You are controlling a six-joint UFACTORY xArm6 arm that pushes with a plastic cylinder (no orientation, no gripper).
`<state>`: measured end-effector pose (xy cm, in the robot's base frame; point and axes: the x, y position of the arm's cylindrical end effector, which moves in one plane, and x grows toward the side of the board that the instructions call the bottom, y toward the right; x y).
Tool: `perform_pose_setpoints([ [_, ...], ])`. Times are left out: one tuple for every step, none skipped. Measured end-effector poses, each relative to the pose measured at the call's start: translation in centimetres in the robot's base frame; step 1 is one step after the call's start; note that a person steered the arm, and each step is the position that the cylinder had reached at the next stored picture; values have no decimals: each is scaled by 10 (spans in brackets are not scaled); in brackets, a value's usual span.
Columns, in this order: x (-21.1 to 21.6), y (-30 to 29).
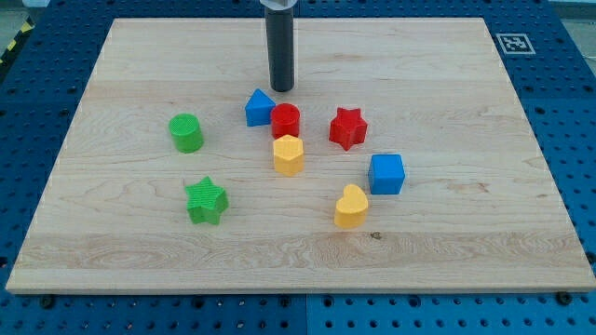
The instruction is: Move the blue cube below the green circle
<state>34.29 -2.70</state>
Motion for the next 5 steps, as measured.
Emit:
perform_pose_setpoints([
  [0,0],
  [0,0],
  [0,1],
  [0,28],
  [0,71],
])
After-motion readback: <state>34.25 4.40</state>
